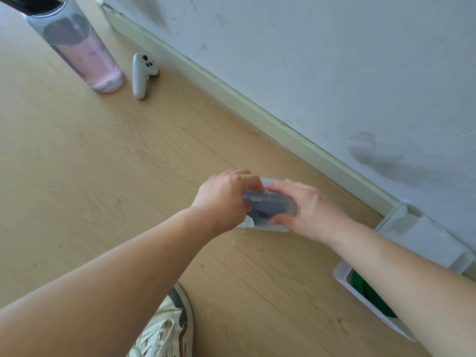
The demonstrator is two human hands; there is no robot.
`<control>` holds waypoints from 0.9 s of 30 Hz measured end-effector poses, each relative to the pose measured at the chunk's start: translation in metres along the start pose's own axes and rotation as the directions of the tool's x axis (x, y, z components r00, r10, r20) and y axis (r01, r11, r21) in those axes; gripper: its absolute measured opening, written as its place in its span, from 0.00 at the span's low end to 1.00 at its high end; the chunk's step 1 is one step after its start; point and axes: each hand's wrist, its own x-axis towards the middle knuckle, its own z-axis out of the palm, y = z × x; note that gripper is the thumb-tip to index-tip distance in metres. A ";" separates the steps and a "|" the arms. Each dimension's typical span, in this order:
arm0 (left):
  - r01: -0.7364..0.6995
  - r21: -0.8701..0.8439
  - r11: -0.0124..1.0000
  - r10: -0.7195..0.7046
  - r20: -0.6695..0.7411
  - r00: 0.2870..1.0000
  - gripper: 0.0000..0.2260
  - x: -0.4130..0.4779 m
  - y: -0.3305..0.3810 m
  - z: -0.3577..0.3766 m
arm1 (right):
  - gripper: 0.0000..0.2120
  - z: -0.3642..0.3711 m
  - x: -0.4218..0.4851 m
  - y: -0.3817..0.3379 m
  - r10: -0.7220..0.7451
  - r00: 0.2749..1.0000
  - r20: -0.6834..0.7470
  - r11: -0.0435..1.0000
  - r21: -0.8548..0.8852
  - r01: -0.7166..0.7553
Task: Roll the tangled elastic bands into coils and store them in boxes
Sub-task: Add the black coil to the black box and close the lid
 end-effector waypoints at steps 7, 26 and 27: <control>0.170 -0.357 0.918 -0.209 -0.075 0.975 0.10 0.005 -0.008 0.006 | 0.27 0.013 0.010 0.004 0.023 0.989 -0.143 0.978 0.209 0.007; 0.294 -0.475 0.830 -0.382 -0.098 0.919 0.28 0.013 0.000 0.008 | 0.05 0.012 0.026 -0.009 0.465 0.834 -0.296 0.733 0.657 -0.175; 0.360 -0.486 0.796 -0.432 -0.039 0.901 0.34 0.011 0.001 0.008 | 0.03 0.012 0.024 -0.009 0.455 0.836 -0.307 0.744 0.648 -0.166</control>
